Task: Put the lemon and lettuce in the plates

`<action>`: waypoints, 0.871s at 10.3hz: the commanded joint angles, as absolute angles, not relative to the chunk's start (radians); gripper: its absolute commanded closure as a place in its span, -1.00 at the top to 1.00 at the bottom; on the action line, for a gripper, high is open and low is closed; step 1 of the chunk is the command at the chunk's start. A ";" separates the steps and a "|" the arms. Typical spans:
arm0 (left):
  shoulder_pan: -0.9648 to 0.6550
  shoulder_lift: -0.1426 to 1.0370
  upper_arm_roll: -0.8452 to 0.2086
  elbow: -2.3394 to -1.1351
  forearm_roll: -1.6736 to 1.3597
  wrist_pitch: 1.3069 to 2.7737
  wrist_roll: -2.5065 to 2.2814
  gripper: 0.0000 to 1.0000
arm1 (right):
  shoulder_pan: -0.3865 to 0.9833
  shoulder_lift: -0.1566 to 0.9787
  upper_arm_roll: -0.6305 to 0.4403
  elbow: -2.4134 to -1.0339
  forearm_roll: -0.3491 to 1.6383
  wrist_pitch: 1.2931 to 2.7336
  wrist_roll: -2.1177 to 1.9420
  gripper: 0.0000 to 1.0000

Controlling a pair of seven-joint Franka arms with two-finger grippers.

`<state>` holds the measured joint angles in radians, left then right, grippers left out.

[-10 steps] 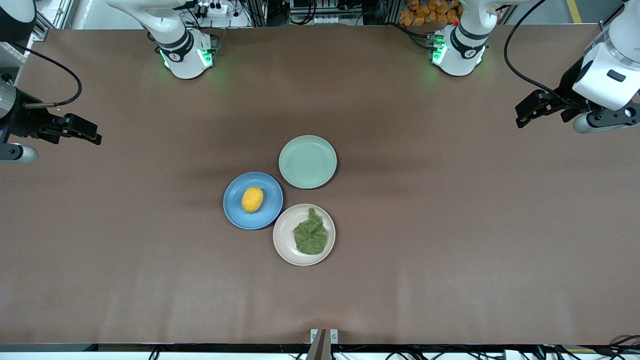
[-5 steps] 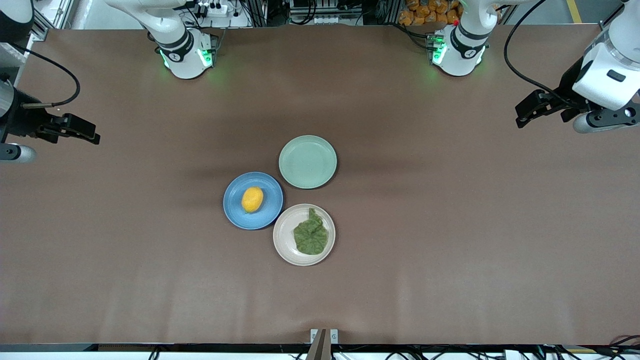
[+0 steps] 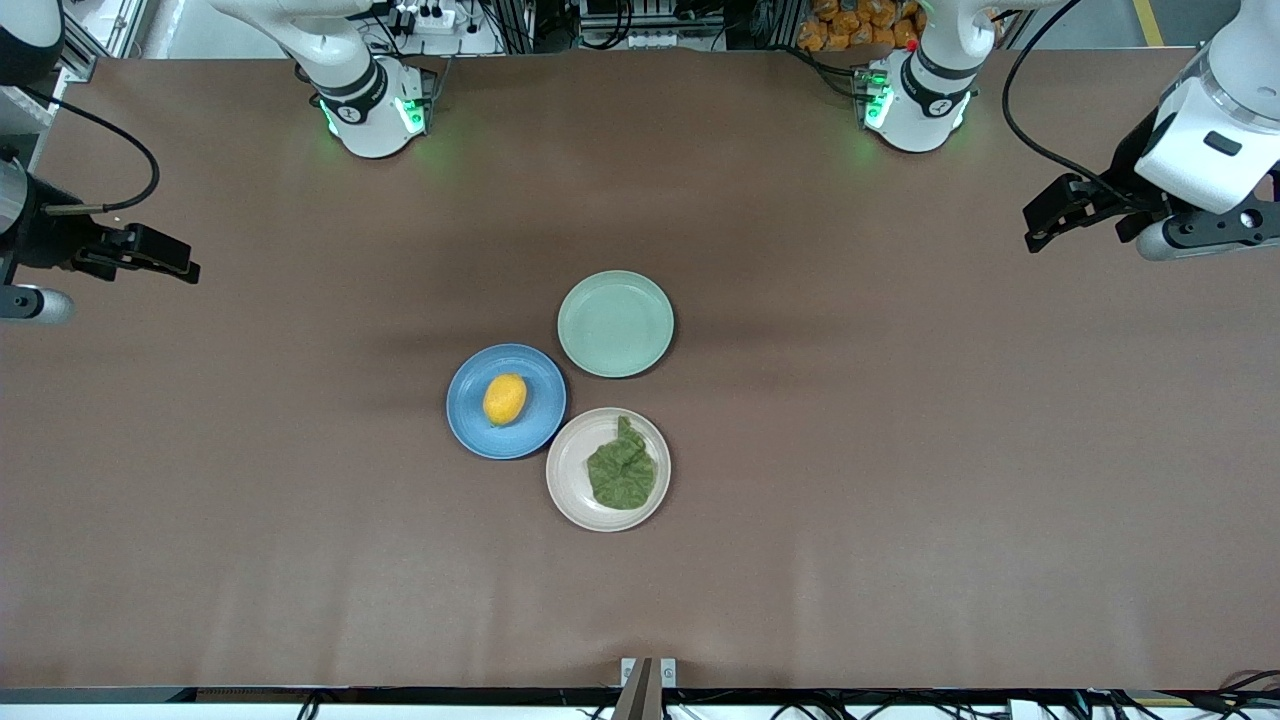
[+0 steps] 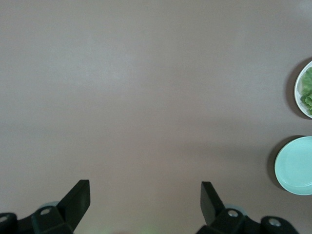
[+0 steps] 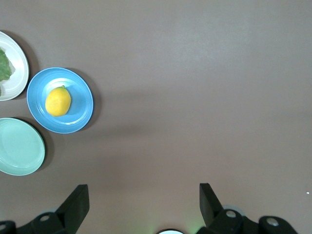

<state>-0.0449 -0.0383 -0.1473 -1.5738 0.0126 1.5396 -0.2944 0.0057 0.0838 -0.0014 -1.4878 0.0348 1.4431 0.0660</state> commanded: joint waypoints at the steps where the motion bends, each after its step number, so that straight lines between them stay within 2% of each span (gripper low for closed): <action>1: -0.026 -0.049 -0.160 -1.572 0.012 1.514 -0.268 1.00 | -0.009 0.067 0.009 -1.503 0.029 1.442 0.058 1.00; 9: -0.023 -0.009 -0.155 -1.534 0.018 1.519 -0.267 1.00 | -0.009 0.069 0.009 -1.502 0.029 1.447 0.058 1.00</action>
